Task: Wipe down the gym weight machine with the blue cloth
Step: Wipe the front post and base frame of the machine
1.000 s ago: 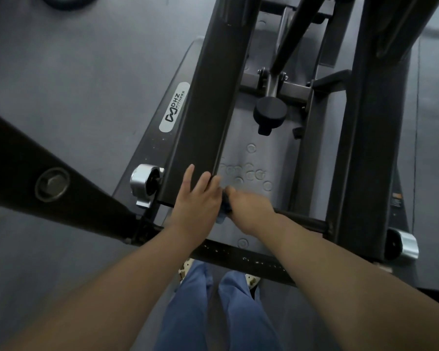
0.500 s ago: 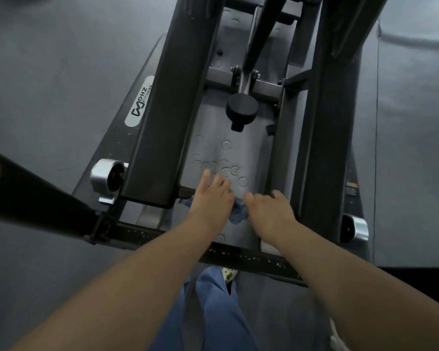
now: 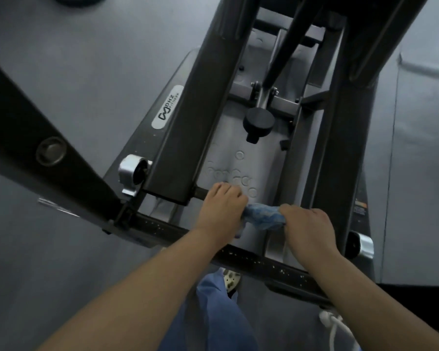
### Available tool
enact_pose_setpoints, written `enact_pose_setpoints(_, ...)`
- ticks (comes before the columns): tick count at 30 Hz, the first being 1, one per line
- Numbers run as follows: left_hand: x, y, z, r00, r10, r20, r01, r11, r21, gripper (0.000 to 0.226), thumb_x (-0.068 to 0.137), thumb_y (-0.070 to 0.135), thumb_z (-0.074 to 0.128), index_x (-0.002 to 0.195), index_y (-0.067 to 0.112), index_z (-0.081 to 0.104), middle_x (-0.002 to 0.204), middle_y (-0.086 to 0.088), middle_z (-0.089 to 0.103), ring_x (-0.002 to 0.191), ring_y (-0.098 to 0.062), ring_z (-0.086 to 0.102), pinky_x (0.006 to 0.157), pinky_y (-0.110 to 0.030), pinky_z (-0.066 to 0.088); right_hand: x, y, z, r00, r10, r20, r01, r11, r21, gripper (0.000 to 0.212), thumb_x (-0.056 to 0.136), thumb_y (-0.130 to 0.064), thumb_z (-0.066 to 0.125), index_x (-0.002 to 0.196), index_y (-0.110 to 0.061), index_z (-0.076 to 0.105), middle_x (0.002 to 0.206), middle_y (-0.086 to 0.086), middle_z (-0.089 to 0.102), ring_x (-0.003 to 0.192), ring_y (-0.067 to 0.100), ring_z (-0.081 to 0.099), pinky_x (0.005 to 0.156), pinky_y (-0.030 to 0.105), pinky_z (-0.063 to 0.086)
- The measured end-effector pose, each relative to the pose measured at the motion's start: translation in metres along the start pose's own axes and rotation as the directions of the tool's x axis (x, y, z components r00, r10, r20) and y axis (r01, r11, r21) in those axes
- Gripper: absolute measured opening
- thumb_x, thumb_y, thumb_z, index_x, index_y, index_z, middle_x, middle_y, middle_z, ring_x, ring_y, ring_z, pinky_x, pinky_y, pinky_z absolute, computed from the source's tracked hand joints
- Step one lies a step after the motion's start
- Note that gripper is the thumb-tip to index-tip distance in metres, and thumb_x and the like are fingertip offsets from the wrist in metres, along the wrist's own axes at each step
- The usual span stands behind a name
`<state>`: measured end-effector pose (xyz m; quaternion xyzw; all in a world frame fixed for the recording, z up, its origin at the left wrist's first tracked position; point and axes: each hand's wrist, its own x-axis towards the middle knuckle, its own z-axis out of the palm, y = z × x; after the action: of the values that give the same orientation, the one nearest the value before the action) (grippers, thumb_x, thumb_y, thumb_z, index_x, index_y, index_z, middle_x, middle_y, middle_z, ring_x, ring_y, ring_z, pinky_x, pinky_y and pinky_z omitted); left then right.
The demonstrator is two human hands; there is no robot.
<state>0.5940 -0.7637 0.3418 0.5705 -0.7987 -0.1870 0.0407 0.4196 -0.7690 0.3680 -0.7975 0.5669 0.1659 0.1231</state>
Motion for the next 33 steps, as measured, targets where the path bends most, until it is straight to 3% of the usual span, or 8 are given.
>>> enact_pose_setpoints(4,-0.042,-0.004,-0.018,0.984,-0.175,0.042,0.173,0.849,-0.5,0.018,0.077,0.018,0.072,0.08,0.014,0.055,0.077,0.007,0.056,0.076,-0.012,0.053,0.063,-0.017,0.035,-0.002,-0.011,-0.019,0.998,-0.051,-0.034,0.055,0.99,0.133,0.02,0.09,-0.019,0.05,0.107,-0.027,0.057,0.097,-0.003,0.064,0.085,0.019,0.059,0.075,0.03,0.036)
enact_pose_setpoints(7,-0.085,-0.009,-0.022,0.922,-0.377,0.092,0.334,0.65,-0.683,0.033,0.073,0.023,0.078,0.07,0.026,0.045,0.065,0.013,0.049,0.061,0.003,0.048,0.056,-0.012,0.036,-0.001,-0.033,-0.032,0.984,-0.177,-0.013,0.177,0.969,0.174,0.026,0.093,-0.022,0.046,0.115,-0.031,0.054,0.109,-0.006,0.061,0.094,0.015,0.057,0.087,0.028,0.039)
enact_pose_setpoints(12,-0.141,-0.023,-0.033,0.75,-0.616,0.242,0.458,0.22,-0.861,0.028,0.071,0.012,0.079,0.075,0.016,0.051,0.068,0.004,0.055,0.054,0.005,0.052,0.051,-0.01,0.04,0.0,-0.075,-0.036,0.941,-0.339,-0.009,0.337,0.931,0.138,0.025,0.095,-0.023,0.044,0.116,-0.031,0.055,0.114,-0.008,0.059,0.104,0.015,0.055,0.087,0.027,0.034)
enact_pose_setpoints(19,-0.189,-0.043,-0.036,0.671,-0.634,0.384,0.338,-0.199,-0.92,0.016,0.081,0.029,0.06,0.086,0.016,0.053,0.081,-0.002,0.061,0.066,-0.007,0.059,0.059,-0.021,0.048,0.001,-0.123,-0.045,0.923,-0.367,0.12,0.336,0.917,0.215,0.031,0.097,-0.022,0.043,0.125,-0.032,0.049,0.12,-0.005,0.051,0.108,0.018,0.052,0.087,0.034,0.043)
enact_pose_setpoints(23,-0.207,-0.056,-0.03,0.645,-0.666,0.375,0.348,-0.182,-0.92,0.009,0.095,0.022,0.049,0.086,0.019,0.048,0.077,-0.002,0.056,0.065,-0.01,0.055,0.059,-0.024,0.044,0.002,-0.146,-0.045,0.909,-0.391,0.147,0.346,0.902,0.258,0.026,0.095,-0.017,0.045,0.117,-0.027,0.055,0.109,-0.003,0.049,0.099,0.018,0.051,0.073,0.03,0.038)
enact_pose_setpoints(28,-0.218,-0.065,-0.024,0.675,-0.724,0.143,0.461,0.263,-0.848,0.012,0.099,0.021,0.039,0.087,0.024,0.039,0.077,0.0,0.047,0.065,-0.008,0.042,0.058,-0.015,0.036,0.008,-0.164,-0.054,0.919,-0.372,0.13,0.336,0.911,0.239,0.027,0.093,-0.01,0.045,0.113,-0.021,0.06,0.106,0.003,0.054,0.097,0.021,0.053,0.076,0.03,0.042)
enact_pose_setpoints(30,-0.219,-0.066,-0.023,0.702,-0.708,0.073,0.44,0.351,-0.826,0.018,0.099,0.019,0.04,0.083,0.026,0.037,0.073,0.006,0.044,0.064,-0.003,0.041,0.061,-0.019,0.035,0.011,-0.167,-0.055,0.925,-0.361,0.117,0.325,0.914,0.243,0.026,0.092,-0.009,0.046,0.11,-0.021,0.062,0.101,0.001,0.051,0.094,0.02,0.054,0.078,0.032,0.045)
enact_pose_setpoints(33,-0.22,-0.065,-0.022,0.726,-0.688,-0.001,0.357,0.378,-0.854,0.019,0.097,0.019,0.044,0.08,0.026,0.04,0.07,0.01,0.044,0.06,0.0,0.04,0.059,-0.019,0.034,0.017,-0.167,-0.052,0.926,-0.367,0.093,0.336,0.91,0.244,0.022,0.092,-0.01,0.048,0.101,-0.021,0.065,0.095,-0.005,0.05,0.085,0.013,0.05,0.071,0.027,0.04)
